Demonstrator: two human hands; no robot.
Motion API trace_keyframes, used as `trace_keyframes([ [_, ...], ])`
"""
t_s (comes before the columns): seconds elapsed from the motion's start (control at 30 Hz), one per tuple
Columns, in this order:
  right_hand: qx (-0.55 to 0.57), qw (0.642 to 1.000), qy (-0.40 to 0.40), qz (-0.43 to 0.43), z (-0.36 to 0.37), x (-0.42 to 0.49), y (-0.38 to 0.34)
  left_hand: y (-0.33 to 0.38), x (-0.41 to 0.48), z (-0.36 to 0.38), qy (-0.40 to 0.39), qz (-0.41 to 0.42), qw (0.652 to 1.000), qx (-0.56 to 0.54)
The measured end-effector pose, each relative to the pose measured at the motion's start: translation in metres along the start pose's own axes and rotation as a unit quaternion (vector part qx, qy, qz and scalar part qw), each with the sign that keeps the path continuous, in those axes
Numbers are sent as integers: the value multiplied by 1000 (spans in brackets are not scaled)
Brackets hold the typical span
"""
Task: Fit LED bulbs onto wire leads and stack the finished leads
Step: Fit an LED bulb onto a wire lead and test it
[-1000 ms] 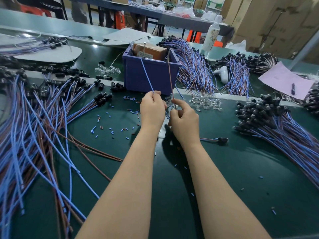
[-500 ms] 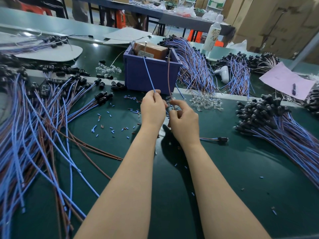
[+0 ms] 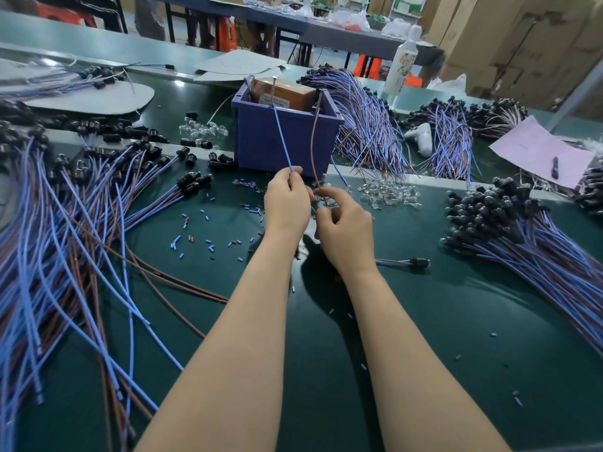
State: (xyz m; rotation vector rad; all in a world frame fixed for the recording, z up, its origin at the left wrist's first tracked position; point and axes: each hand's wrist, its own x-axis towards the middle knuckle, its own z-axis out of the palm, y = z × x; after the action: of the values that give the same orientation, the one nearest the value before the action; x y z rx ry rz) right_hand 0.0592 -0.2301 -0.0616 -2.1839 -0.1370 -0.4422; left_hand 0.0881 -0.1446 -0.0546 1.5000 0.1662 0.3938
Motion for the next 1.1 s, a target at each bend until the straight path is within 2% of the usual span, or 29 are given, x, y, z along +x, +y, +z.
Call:
trace_keyframes([
  [0.73, -5, 1000, -4, -7, 1, 1, 0, -1, -1, 0, 20, 16, 1000, -9],
  [1.0, 2, 1000, 0, -5, 1, 0, -1, 1, -9, 3, 57, 74, 995, 20],
  [1.1, -2, 1000, -1, -5, 1, 0, -1, -1, -7, 3, 56, 57, 997, 20],
])
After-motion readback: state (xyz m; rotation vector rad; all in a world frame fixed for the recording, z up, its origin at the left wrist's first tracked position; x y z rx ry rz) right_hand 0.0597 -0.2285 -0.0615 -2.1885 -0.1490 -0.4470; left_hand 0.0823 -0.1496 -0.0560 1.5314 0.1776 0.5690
